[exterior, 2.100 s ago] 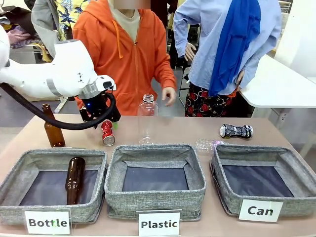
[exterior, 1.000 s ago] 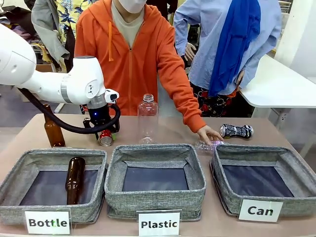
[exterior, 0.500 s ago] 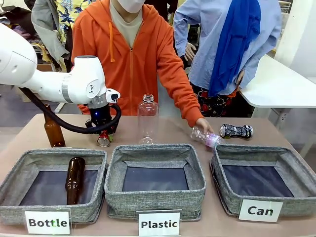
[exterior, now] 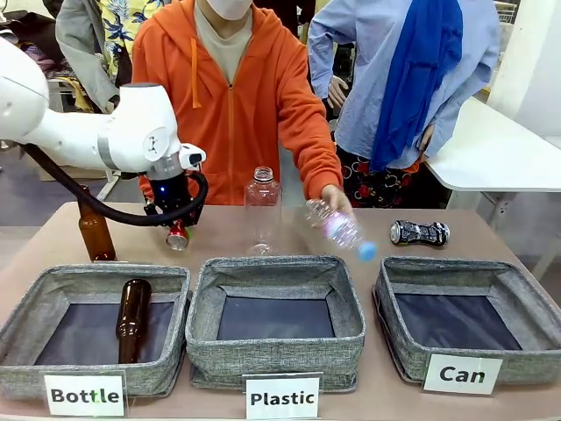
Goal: Sort the can waste into the basket.
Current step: Pick up the can waste from the table and place it in the right Fabric basket.
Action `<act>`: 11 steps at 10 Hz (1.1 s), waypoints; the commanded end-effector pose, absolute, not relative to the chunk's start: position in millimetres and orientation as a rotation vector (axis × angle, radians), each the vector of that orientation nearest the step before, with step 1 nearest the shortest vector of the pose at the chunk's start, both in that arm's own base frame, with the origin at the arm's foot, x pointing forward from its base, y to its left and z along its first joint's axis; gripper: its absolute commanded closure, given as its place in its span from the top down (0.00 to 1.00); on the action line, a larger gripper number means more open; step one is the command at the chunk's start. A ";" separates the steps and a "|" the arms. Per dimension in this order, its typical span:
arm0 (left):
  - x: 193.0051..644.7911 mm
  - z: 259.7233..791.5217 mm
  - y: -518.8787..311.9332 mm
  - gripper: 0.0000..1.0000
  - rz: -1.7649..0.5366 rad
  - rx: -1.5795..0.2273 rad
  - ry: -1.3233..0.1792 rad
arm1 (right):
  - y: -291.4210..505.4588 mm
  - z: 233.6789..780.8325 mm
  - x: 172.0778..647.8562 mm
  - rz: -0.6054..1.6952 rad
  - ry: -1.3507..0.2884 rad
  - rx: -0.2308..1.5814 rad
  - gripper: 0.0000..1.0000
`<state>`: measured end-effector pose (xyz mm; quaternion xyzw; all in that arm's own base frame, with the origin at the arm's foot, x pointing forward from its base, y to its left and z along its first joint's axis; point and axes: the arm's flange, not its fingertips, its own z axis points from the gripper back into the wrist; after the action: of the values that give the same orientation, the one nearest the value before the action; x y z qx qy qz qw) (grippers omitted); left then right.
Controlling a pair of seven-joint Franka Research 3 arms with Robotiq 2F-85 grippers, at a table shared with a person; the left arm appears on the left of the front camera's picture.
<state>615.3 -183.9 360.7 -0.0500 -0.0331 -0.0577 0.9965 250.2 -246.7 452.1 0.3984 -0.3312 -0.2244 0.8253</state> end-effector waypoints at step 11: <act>375.2 514.8 -99.7 0.00 -1.263 -0.376 -0.203 | -249.0 451.8 251.8 -0.457 -0.734 0.863 1.00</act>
<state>365.2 -113.3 509.4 -0.1445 -0.1059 -0.5595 0.8093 249.9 -246.7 452.1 0.3986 -0.3310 -0.2244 0.8253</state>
